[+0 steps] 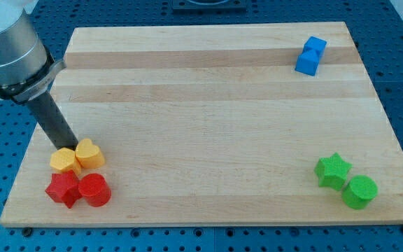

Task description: Nudge the yellow heart a bit down

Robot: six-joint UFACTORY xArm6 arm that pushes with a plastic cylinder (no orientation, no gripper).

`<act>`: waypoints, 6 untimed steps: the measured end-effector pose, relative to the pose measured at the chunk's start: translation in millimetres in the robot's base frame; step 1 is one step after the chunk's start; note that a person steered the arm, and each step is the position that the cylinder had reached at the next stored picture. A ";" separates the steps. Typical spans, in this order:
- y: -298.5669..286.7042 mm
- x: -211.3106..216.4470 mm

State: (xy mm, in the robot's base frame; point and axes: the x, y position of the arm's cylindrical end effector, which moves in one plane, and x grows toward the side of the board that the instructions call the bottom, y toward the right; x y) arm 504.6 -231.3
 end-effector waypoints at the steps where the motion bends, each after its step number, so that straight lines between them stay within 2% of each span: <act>1: 0.0 4.7; 2: 0.0 9.7; 4: 10.4 -38.9; 6: 16.8 -1.9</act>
